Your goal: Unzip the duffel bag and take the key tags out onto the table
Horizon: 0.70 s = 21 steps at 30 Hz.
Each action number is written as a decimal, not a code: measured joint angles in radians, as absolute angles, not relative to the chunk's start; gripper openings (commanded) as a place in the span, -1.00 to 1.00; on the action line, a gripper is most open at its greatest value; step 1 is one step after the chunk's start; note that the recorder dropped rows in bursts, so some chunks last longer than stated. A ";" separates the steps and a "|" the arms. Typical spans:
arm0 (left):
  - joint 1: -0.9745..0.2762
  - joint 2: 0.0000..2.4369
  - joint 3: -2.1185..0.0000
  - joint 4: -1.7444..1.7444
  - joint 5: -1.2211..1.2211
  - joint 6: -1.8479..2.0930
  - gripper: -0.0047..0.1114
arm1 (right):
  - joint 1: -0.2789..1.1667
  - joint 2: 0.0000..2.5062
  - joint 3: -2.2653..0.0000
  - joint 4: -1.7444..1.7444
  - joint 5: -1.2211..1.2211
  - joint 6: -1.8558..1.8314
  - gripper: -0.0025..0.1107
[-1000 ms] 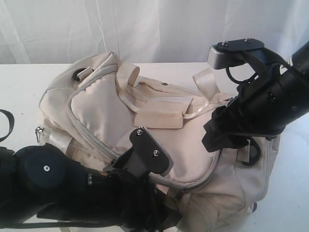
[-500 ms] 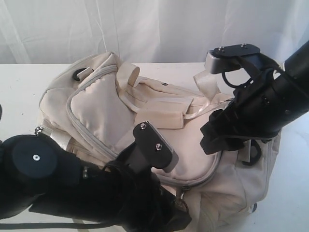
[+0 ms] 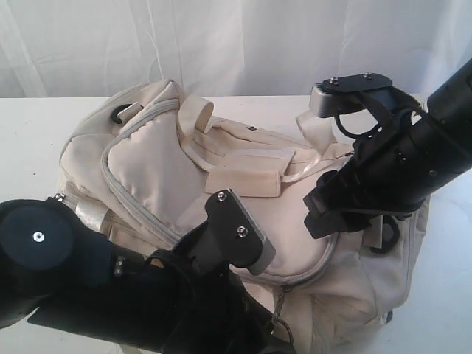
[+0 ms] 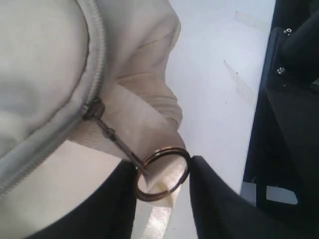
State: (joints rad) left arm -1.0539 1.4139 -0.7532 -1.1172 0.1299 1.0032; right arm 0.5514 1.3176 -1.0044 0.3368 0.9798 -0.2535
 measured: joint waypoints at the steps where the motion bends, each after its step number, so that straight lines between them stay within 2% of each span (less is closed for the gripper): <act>1: -1.054 1.414 -0.753 -1.117 0.134 1.003 -0.58 | 0.551 1.318 -1.004 0.337 0.980 -0.254 0.01; 11: -1.054 1.414 -0.753 -1.051 0.140 0.998 -0.58 | 0.551 1.318 -1.004 0.337 0.980 -0.254 0.01; 21: -1.054 1.414 -0.753 -1.000 0.019 0.992 -0.58 | 0.551 1.318 -1.004 0.337 0.980 -0.254 0.01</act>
